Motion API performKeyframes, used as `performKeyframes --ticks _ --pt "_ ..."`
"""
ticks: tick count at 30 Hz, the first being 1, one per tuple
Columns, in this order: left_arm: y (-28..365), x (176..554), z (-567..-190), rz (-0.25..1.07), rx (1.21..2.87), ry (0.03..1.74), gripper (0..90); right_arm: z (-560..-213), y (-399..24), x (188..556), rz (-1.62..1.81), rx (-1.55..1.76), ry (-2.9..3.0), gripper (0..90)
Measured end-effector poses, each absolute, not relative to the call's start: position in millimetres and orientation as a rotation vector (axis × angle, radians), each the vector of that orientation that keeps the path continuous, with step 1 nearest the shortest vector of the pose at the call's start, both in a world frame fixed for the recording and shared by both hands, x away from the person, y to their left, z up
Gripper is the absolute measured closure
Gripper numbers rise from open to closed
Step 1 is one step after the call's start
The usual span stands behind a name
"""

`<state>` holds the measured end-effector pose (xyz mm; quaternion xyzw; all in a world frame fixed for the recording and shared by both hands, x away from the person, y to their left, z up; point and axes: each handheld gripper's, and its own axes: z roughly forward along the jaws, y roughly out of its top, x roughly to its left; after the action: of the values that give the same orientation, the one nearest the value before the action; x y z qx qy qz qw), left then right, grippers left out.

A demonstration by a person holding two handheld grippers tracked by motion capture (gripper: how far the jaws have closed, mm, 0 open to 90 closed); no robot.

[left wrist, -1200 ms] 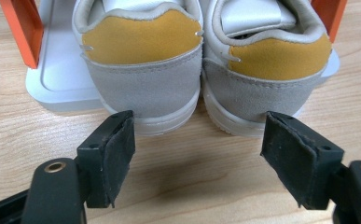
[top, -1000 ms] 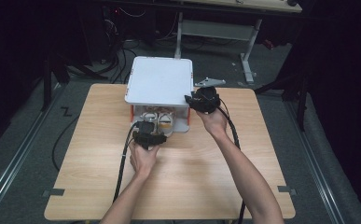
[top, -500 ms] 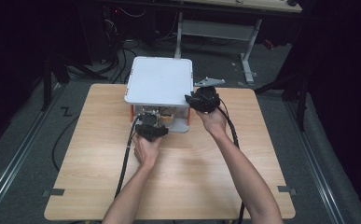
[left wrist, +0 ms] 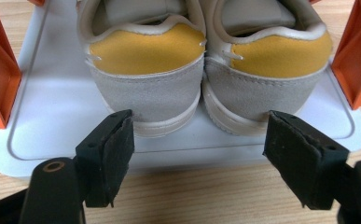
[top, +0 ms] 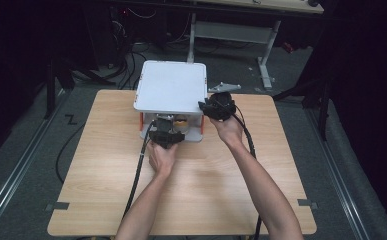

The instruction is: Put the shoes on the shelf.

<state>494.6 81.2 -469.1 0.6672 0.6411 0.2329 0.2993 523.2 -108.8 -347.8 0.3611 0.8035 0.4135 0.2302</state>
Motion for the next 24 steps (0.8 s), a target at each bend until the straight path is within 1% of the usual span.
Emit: performKeyframes --ticks 10,12,13,18,24 --pt "90 477 -457 0.601 1.764 1.620 26.0 -348 -108 522 1.128 0.989 2.204 67.1" --pt "93 474 -455 0.576 1.757 1.604 26.8 -348 -108 522 1.133 0.994 2.207 65.5" --pt "94 473 -454 0.578 1.763 1.586 27.2 -348 -108 522 1.138 0.995 2.212 63.1" --pt "96 466 -448 0.566 1.764 1.532 28.7 -347 -104 520 1.139 1.011 2.212 57.3" --pt "100 460 -441 0.561 1.760 1.480 29.0 -344 -110 516 1.176 1.023 2.199 54.5"
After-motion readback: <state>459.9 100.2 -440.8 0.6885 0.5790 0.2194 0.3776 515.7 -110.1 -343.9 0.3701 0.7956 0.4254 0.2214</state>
